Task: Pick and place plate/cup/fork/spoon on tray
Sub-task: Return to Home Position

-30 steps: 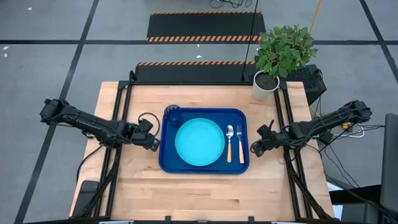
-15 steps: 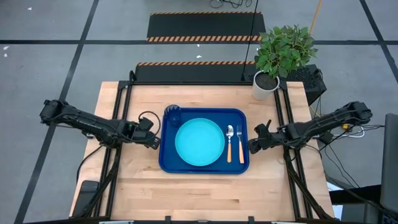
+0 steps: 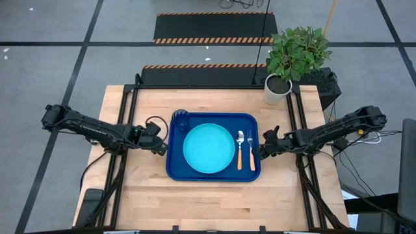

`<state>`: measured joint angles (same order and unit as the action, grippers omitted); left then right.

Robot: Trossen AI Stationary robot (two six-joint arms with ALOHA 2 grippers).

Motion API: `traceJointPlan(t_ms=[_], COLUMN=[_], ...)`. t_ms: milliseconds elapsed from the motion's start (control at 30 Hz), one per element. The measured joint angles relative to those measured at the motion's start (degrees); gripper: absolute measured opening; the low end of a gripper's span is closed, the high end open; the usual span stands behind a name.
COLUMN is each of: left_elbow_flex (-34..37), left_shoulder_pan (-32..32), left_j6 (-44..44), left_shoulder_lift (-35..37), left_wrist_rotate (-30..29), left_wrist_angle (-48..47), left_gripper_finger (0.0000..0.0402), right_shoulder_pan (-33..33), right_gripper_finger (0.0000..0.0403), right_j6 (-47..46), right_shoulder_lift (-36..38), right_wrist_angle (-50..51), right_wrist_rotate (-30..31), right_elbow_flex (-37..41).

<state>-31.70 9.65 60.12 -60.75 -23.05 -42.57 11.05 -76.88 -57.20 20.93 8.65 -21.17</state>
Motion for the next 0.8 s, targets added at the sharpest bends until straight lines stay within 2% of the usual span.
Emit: traceJointPlan(t_ms=[800], left_elbow_flex=[0.0], left_shoulder_pan=[0.0], left_j6=[0.47], left_shoulder_lift=[0.0], left_wrist_rotate=[-0.04], left_wrist_angle=[0.0], left_gripper_finger=[0.0074], right_shoulder_pan=[-4.02], right_gripper_finger=[0.0134], right_j6=[6.02], right_shoulder_lift=[-0.05], right_wrist_angle=[-0.51], right_wrist_rotate=[-0.42], right_elbow_flex=[0.11])
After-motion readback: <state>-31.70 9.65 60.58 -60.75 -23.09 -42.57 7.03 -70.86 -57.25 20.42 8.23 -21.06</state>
